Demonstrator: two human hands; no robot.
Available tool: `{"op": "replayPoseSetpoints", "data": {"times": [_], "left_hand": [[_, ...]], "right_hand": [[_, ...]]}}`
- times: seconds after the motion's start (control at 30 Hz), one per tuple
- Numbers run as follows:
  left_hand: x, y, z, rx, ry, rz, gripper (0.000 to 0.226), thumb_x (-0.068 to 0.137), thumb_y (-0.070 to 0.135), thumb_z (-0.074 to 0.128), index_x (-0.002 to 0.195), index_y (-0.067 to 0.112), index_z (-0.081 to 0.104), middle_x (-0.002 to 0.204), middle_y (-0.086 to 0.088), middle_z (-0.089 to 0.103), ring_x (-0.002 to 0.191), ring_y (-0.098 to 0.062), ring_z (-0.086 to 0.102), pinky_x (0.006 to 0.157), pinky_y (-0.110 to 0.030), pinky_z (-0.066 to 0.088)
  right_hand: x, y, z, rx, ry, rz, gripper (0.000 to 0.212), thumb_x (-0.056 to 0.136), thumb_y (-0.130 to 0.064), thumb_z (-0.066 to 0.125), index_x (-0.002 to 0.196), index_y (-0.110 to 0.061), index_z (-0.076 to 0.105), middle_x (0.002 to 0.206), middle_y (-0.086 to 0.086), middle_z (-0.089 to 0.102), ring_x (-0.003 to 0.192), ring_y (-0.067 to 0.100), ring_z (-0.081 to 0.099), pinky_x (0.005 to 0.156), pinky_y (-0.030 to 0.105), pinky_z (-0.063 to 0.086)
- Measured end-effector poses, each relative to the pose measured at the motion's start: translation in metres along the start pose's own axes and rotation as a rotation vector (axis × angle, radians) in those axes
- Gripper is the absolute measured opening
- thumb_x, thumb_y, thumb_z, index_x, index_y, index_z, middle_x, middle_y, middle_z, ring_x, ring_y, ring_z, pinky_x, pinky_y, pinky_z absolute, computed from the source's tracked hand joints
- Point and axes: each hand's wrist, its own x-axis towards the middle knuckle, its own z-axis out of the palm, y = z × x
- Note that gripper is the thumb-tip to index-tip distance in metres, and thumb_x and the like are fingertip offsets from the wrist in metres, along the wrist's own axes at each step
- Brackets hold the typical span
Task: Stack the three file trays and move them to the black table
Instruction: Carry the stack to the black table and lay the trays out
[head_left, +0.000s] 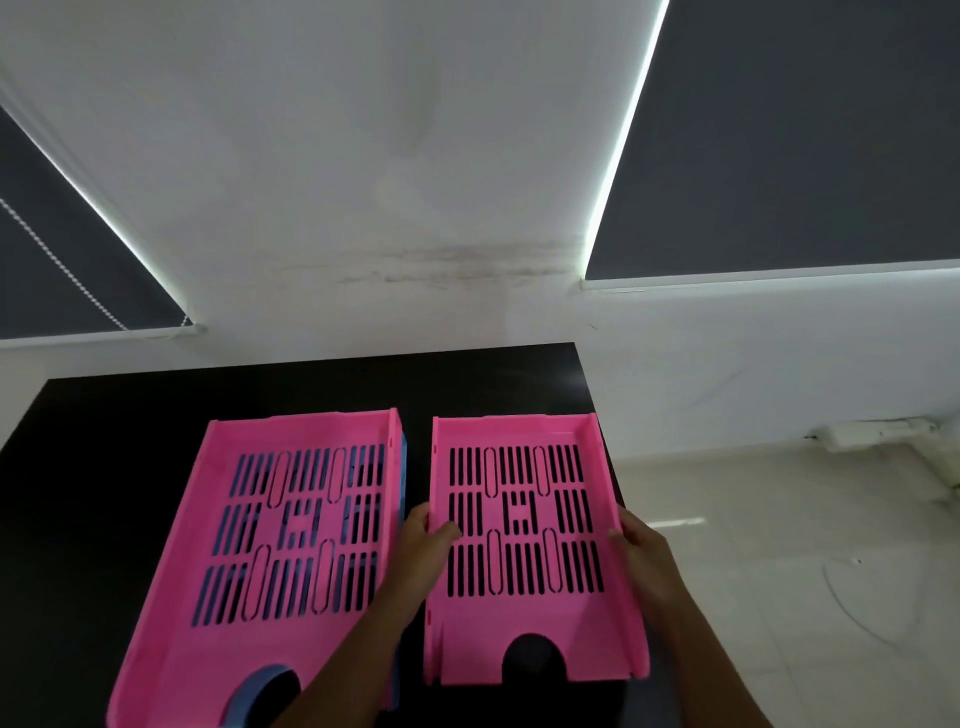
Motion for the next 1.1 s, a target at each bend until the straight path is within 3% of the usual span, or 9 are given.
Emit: {"op": "replayPoseSetpoints", "data": {"times": [0.17,0.27,0.43,0.57,0.7,0.8,0.9,1.0,1.1], "left_hand": [[-0.007,0.009,-0.013,-0.079,-0.048,0.098,0.04,0.091,0.014,0.058,0.13,0.021,0.058,0.109,0.002,0.074,0.091,-0.008,0.074,0.081,-0.038,0.062],[-0.01,0.017,-0.031,-0.188,-0.036,0.163,0.054,0.092,0.016,0.06,0.139,0.037,0.046,0.117,0.02,0.063,0.095,0.019,0.062,0.075,-0.011,0.051],[-0.021,0.014,-0.094,-0.178,0.112,0.373,0.058,0.093,0.016,0.06,0.147,0.031,0.044,0.155,0.006,0.042,0.134,-0.007,0.041,0.102,-0.03,0.037],[-0.028,-0.015,-0.172,-0.061,0.352,0.448,0.06,0.095,0.014,0.06,0.148,0.033,0.041,0.154,0.002,0.045,0.124,-0.001,0.057,0.097,-0.033,0.055],[-0.027,-0.057,-0.243,0.027,0.442,0.272,0.073,0.097,0.027,0.058,0.156,0.039,0.019,0.167,0.002,0.019,0.121,-0.019,0.061,0.082,-0.04,0.06],[-0.027,-0.076,-0.264,-0.104,0.321,0.121,0.063,0.096,0.023,0.059,0.152,0.034,0.033,0.146,-0.007,0.054,0.087,-0.009,0.07,0.063,-0.03,0.056],[-0.025,-0.083,-0.271,-0.207,0.194,0.18,0.041,0.095,0.016,0.06,0.132,0.033,0.054,0.119,-0.004,0.071,0.087,-0.014,0.075,0.077,-0.041,0.059],[-0.022,-0.078,-0.29,-0.279,0.131,0.234,0.044,0.096,0.019,0.058,0.138,0.031,0.053,0.112,-0.004,0.075,0.09,-0.021,0.077,0.083,-0.051,0.061],[-0.017,-0.074,-0.327,-0.29,0.128,0.303,0.039,0.096,0.021,0.057,0.133,0.033,0.058,0.111,-0.002,0.076,0.092,-0.021,0.076,0.081,-0.05,0.062]], "right_hand": [[0.003,-0.009,0.008,-0.112,0.093,-0.069,0.026,0.101,-0.015,0.051,0.104,-0.029,0.073,0.088,-0.002,0.079,0.078,0.015,0.076,0.072,0.037,0.062],[0.002,-0.028,0.022,-0.126,0.295,-0.151,0.027,0.099,-0.013,0.05,0.118,-0.017,0.068,0.075,-0.016,0.063,0.072,0.002,0.065,0.062,0.02,0.051],[-0.009,-0.063,0.076,-0.047,0.265,-0.187,0.038,0.102,-0.02,0.052,0.139,-0.016,0.058,0.124,0.006,0.07,0.104,0.025,0.069,0.096,0.046,0.055],[-0.033,-0.078,0.142,-0.011,0.099,-0.209,0.047,0.101,-0.021,0.056,0.148,-0.016,0.05,0.15,0.003,0.053,0.131,0.011,0.048,0.108,0.032,0.036],[-0.055,-0.07,0.209,-0.042,-0.094,-0.194,0.048,0.103,-0.018,0.055,0.15,-0.015,0.046,0.154,0.002,0.049,0.133,0.005,0.044,0.107,0.023,0.033],[-0.07,-0.062,0.246,-0.04,-0.148,-0.173,0.049,0.104,-0.014,0.051,0.152,-0.014,0.042,0.15,0.009,0.054,0.136,0.023,0.052,0.114,0.042,0.042],[-0.076,-0.065,0.264,-0.009,-0.085,-0.152,0.049,0.105,-0.016,0.048,0.153,-0.019,0.041,0.144,0.01,0.059,0.127,0.025,0.062,0.101,0.053,0.054],[-0.078,-0.083,0.274,0.02,-0.039,-0.219,0.042,0.104,-0.018,0.048,0.14,-0.039,0.049,0.117,-0.009,0.071,0.1,0.009,0.074,0.074,0.031,0.065],[-0.085,-0.108,0.298,0.051,-0.033,-0.275,0.042,0.103,-0.02,0.05,0.141,-0.037,0.055,0.123,-0.008,0.072,0.109,0.008,0.071,0.091,0.04,0.061]]}}
